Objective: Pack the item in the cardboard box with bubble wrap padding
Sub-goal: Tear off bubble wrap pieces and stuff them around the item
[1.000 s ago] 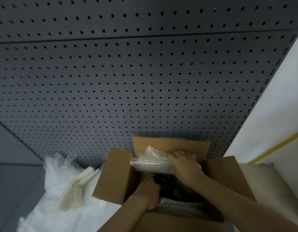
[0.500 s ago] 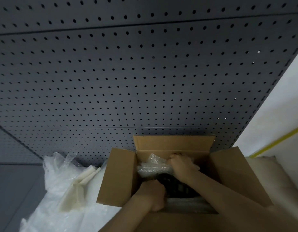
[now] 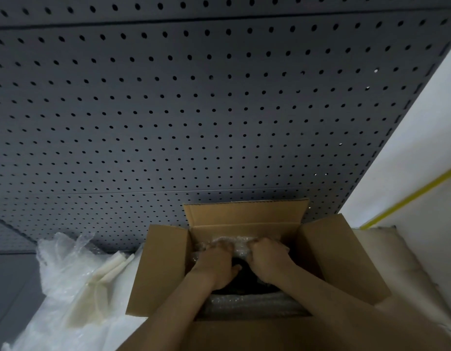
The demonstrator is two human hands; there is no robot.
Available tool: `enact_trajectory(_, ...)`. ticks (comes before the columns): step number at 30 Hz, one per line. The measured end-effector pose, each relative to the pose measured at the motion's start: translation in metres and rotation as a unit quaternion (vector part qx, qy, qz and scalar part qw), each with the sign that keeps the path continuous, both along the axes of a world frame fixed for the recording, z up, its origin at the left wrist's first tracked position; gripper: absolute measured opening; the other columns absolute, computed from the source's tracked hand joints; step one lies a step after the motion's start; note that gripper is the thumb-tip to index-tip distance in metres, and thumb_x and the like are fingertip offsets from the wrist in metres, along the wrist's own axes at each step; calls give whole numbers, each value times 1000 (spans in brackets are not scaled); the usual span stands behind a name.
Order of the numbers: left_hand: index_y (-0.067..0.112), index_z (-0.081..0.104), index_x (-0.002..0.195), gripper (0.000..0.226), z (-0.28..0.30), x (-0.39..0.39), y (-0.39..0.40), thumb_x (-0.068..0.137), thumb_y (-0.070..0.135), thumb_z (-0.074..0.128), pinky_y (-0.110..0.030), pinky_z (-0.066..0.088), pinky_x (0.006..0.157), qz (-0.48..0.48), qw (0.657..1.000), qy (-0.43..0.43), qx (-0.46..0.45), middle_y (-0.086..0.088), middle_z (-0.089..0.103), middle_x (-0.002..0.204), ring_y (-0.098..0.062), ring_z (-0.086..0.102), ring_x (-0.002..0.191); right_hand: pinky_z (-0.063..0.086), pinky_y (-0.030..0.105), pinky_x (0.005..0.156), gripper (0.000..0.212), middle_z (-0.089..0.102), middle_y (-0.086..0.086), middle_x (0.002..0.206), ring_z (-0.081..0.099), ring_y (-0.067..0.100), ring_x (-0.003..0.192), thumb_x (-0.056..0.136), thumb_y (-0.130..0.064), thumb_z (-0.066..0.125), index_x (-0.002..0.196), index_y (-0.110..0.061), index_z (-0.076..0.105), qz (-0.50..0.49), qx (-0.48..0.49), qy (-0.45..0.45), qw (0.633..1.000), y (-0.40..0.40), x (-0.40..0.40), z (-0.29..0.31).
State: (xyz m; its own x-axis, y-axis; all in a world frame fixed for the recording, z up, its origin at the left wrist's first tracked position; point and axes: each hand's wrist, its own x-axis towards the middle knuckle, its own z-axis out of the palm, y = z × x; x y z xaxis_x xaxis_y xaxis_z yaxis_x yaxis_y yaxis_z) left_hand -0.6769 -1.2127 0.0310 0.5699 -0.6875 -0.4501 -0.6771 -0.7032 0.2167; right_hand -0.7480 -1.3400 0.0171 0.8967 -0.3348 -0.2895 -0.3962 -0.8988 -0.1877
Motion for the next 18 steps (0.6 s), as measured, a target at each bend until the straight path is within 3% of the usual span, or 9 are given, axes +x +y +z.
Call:
enact_trajectory(4,19,43,141,55,-10,8,-8,94,46,50,-33,41,101,50,993,98,-36,-4,50,142,-21,52,123,51,50,91,38,65,19,113,60,35,105,96,-30,36,106,-9,65,-15,-40,70,997,1,7,-10)
enact_trajectory(8,23,43,141,56,-22,7,-11,91,48,51,-32,43,101,64,987,142,-32,-3,52,142,-20,53,122,41,48,99,42,62,14,118,52,34,111,97,-33,29,106,-14,65,-14,-51,127,990,-1,10,-20)
enact_trajectory(12,25,44,140,57,-20,8,-13,89,50,53,-29,43,97,71,984,160,-31,-1,52,141,-20,53,121,35,49,102,43,60,11,123,44,36,117,96,-36,28,110,-16,63,-23,-43,151,987,-3,14,-19)
enact_trajectory(16,26,52,135,63,-9,13,-13,83,62,47,-39,46,101,35,990,137,7,-1,55,139,-22,56,118,40,42,98,38,64,10,120,50,32,113,91,-38,39,107,-16,66,-36,-33,103,993,-7,14,-10)
enact_trajectory(18,24,53,133,58,-2,13,-12,86,57,47,-41,48,99,10,994,103,20,-3,58,134,-24,57,115,41,40,98,37,63,11,121,51,31,115,92,-39,43,109,-14,65,-42,-38,95,994,-8,11,-3)
